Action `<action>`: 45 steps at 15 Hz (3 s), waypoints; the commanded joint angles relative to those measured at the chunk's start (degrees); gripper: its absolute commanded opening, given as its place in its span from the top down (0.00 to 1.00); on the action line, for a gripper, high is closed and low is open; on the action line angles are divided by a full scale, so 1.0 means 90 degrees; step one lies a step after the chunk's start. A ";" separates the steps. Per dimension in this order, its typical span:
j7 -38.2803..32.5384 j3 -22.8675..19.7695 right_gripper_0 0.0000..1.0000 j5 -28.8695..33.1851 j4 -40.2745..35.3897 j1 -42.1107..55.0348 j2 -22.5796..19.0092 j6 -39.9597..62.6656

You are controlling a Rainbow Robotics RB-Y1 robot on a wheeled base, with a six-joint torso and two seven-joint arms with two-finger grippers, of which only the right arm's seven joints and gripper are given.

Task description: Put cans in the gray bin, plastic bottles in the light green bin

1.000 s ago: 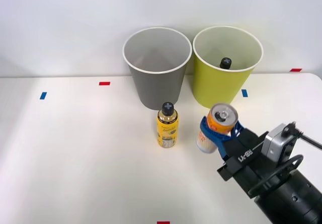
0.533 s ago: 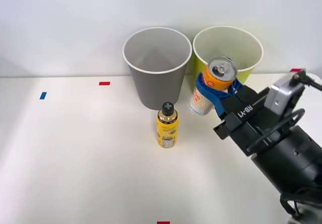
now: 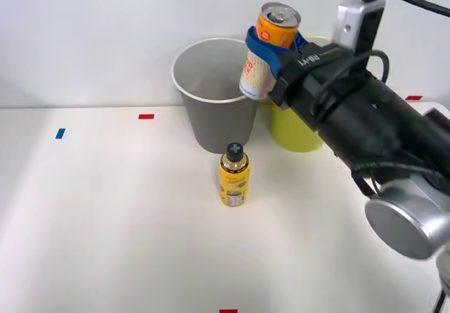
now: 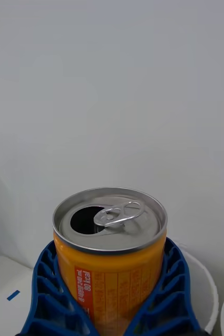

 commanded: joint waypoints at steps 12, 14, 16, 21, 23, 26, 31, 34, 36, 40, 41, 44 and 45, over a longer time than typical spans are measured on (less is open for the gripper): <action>-0.0139 0.0311 1.00 0.0912 0.4474 -0.3504 0.1370 -0.0011; -0.0168 0.0370 0.93 0.1039 0.4474 -0.3504 0.1351 -0.0011; -0.0217 0.0409 0.07 0.1185 0.4474 -0.3504 0.1370 -0.0011; -0.0227 0.0497 0.00 0.1205 0.4474 -0.3446 0.1302 -0.0196; -0.0158 0.0545 0.00 0.1215 0.4435 -0.3231 0.1185 -0.0743; -0.0071 0.0633 0.00 0.1478 0.4035 -0.2626 0.0862 -0.1104; -0.0188 0.0428 0.00 0.2279 0.2336 -0.1209 0.0355 -0.1153; -0.0217 -0.0021 0.00 0.2367 0.1125 0.0138 0.0120 -0.1231; -0.0227 -0.0333 0.00 0.2504 0.0392 0.1115 -0.0065 -0.1241; -0.0227 -0.0636 0.00 0.2582 -0.0360 0.2648 -0.0134 -0.1651; -0.0227 -0.0685 0.00 0.2611 -0.0360 0.3068 -0.0104 -0.1983; -0.0227 -0.0685 0.00 0.2748 -0.0360 0.4181 0.0052 -0.2560; -0.0227 -0.0587 0.00 0.2738 -0.0360 0.4533 0.0159 -0.2657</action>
